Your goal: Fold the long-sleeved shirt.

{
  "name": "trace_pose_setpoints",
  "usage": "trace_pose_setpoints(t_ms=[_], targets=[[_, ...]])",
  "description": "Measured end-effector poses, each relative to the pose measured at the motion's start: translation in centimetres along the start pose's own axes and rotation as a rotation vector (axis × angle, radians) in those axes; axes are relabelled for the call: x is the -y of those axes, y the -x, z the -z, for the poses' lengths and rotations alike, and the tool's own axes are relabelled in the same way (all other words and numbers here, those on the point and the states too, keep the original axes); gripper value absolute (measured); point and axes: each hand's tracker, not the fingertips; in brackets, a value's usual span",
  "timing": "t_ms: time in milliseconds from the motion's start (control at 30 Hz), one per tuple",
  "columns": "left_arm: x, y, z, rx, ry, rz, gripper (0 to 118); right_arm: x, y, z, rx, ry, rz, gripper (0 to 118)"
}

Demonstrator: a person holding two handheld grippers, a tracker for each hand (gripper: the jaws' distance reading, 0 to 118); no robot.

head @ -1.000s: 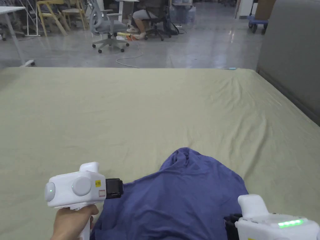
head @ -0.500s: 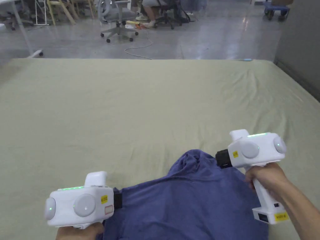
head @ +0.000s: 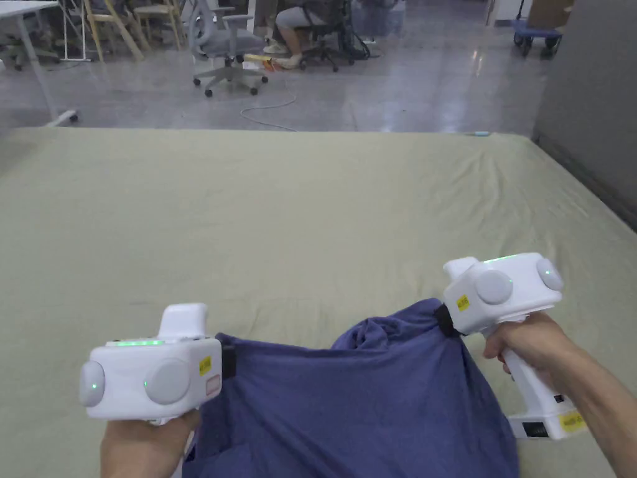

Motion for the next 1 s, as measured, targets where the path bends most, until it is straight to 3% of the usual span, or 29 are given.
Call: trace_pose_setpoints(t_ms=[67, 100, 300, 467, 567, 633, 700, 767, 1000], targets=[[-3.6, -0.7, -1.9, 0.014, -0.051, 0.025, 8, -2.0, -0.9, -4.7, 0.031, -0.104, -0.002, 0], [-5.6, -1.2, -3.1, 0.006, -0.087, 0.055, 8, -3.2, -1.8, -8.3, 0.073, -0.155, 0.035, 0], [-20.0, -3.6, -11.3, 0.012, -0.328, 0.128, 8, -12.7, -4.2, -23.6, 0.09, -0.417, 0.026, 0], [-30.8, -7.1, -19.9, -0.071, -0.552, 0.237, 8, -18.8, -2.5, -35.7, 0.233, -0.691, -0.006, 0], [-36.3, -8.6, -23.4, -0.229, -0.673, 0.3, 7, -23.7, -3.2, -39.1, 0.301, -0.818, 0.033, 0], [-38.8, -9.1, -25.5, -0.248, -0.73, 0.281, 7, -25.0, -2.6, -41.6, 0.286, -0.882, 0.076, 0], [-40.6, -9.3, -27.0, -0.209, -0.74, 0.183, 7, -26.0, -2.1, -42.9, 0.323, -0.961, 0.123, 0], [-41.4, -9.2, -27.7, -0.155, -0.75, 0.12, 7, -26.5, -1.5, -43.0, 0.346, -1.018, 0.121, 0], [-37.4, -7.8, -21.0, -0.16, -0.576, 0.115, 7, -23.6, -1.5, -34.5, 0.251, -0.813, 0.133, 0]])
